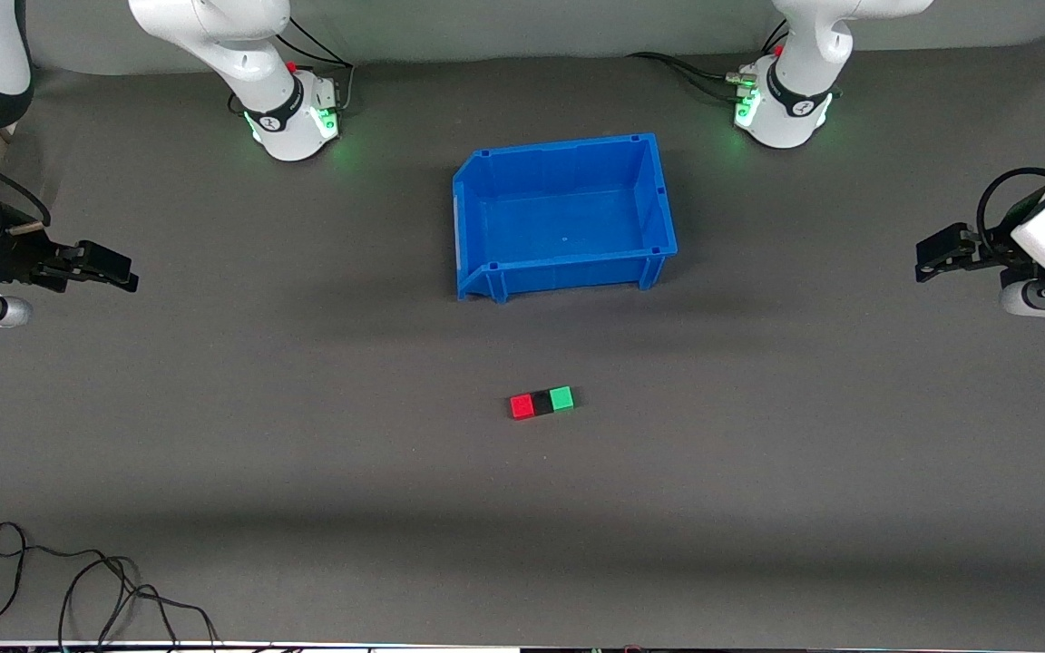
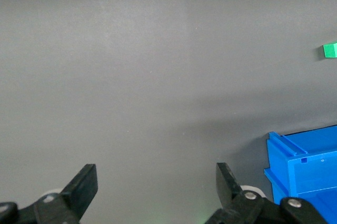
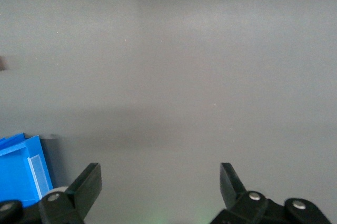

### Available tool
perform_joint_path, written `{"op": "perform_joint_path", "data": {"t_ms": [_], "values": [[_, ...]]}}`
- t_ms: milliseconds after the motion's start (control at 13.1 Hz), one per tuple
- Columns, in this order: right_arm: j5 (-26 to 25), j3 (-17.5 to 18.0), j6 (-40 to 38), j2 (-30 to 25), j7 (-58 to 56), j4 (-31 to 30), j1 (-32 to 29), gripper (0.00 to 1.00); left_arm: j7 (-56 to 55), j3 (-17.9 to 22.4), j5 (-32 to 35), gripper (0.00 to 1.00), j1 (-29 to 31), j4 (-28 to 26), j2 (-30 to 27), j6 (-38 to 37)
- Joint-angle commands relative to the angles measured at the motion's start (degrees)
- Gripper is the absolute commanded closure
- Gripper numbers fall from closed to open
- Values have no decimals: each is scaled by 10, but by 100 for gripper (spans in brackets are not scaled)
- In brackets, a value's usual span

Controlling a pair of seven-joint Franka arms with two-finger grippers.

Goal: Attach green and red cubes to black cube

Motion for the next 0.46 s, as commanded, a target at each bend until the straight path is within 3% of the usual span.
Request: {"op": "perform_joint_path", "data": {"t_ms": [0,380], "values": [[-1,4,-4,-5,3,-3,-3,1,8,7,11,0,-10,10,-2,-11],[-1,3,-4,-5,3,-2,-4,1,8,7,13,0,-10,11,-1,-8]]}}
